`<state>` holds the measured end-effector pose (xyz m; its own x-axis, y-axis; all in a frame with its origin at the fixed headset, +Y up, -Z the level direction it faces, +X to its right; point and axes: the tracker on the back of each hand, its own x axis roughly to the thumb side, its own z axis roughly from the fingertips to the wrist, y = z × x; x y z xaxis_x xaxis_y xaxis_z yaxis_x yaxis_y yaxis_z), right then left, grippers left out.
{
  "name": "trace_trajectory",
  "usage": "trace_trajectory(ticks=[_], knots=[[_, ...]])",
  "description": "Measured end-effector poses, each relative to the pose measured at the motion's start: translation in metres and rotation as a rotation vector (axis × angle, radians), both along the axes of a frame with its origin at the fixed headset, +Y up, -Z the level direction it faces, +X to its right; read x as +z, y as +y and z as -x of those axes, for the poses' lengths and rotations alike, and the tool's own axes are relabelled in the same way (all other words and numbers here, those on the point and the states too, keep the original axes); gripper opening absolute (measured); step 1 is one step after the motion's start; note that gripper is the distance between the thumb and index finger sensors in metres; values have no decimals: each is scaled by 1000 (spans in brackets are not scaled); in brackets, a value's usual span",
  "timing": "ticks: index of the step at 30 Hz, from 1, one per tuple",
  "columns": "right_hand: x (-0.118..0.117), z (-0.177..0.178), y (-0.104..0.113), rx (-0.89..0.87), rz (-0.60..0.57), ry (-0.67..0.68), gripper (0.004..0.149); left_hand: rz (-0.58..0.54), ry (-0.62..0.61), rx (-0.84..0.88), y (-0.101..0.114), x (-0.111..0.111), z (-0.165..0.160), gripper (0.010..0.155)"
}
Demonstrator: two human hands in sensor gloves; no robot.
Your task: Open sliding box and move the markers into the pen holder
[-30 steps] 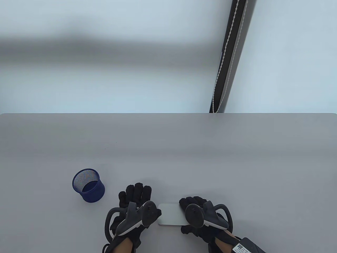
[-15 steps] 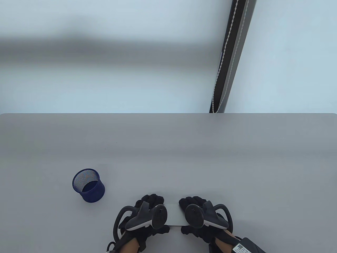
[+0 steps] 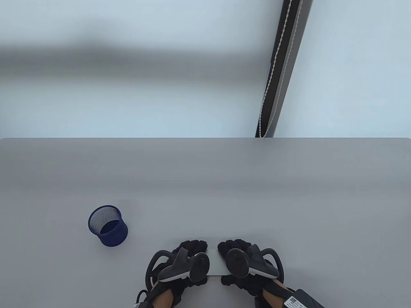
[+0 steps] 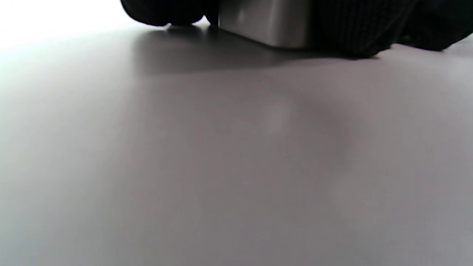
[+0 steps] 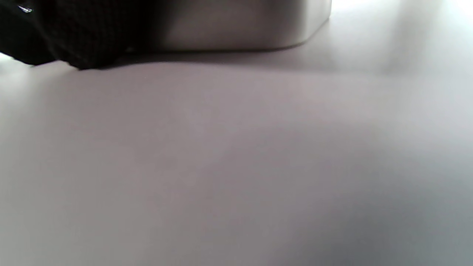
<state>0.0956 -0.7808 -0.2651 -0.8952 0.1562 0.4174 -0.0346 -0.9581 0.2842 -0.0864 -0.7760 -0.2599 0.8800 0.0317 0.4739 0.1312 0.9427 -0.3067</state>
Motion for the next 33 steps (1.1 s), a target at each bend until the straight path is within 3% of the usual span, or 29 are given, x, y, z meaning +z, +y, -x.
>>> trace_trajectory(ticks=[18, 33], knots=[[6, -2, 2, 45, -40, 33, 65, 27, -54, -111, 3, 0, 8, 82], [-5, -22, 4, 139, 144, 17, 71, 65, -25, -111, 5, 0, 14, 85]])
